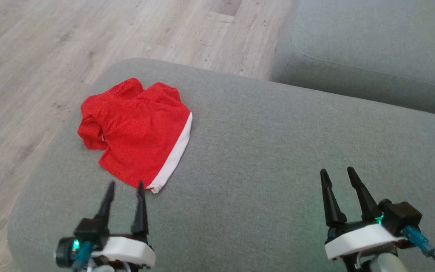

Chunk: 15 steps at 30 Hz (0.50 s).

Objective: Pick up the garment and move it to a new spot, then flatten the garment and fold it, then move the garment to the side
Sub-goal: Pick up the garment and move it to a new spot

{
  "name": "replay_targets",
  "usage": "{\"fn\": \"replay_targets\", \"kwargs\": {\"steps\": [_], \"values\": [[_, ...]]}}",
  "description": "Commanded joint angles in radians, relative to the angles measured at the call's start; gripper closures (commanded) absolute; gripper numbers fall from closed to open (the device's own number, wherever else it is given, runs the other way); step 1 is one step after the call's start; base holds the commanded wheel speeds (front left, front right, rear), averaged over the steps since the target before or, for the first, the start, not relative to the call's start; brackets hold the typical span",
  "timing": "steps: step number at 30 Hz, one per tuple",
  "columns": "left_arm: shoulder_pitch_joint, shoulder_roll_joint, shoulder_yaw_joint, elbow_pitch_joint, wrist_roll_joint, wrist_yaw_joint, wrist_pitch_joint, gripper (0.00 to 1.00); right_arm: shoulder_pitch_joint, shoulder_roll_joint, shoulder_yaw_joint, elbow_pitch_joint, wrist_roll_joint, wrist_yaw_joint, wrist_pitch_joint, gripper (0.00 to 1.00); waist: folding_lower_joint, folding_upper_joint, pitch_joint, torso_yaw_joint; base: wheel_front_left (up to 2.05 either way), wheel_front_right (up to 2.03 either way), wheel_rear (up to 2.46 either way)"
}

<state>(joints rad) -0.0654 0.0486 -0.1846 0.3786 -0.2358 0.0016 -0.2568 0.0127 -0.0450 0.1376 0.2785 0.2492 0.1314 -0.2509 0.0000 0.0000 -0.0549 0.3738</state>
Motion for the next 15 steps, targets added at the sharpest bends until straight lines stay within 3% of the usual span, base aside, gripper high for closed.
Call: {"fn": "replay_targets", "kwargs": {"steps": [1,6,15], "values": [[-0.066,0.007,0.014,0.019,0.014,-0.014,0.004,0.0,-0.031,-0.005,0.02,-0.026,0.0,-0.001,-0.011,0.0,0.0,0.0,0.009,-0.012,0.0,0.0,0.0],[-0.175,0.038,-0.025,0.186,0.023,-0.062,0.121,0.0,-0.038,-0.005,0.019,-0.024,-0.013,-0.001,-0.011,0.0,0.0,0.0,0.044,-0.05,0.0,0.0,0.0],[-0.345,0.084,-0.047,0.406,0.03,-0.086,0.228,0.0,-0.079,-0.005,0.01,-0.027,-0.038,-0.001,-0.011,0.0,0.0,0.0,0.14,-0.135,0.0,0.0,0.0]]}}
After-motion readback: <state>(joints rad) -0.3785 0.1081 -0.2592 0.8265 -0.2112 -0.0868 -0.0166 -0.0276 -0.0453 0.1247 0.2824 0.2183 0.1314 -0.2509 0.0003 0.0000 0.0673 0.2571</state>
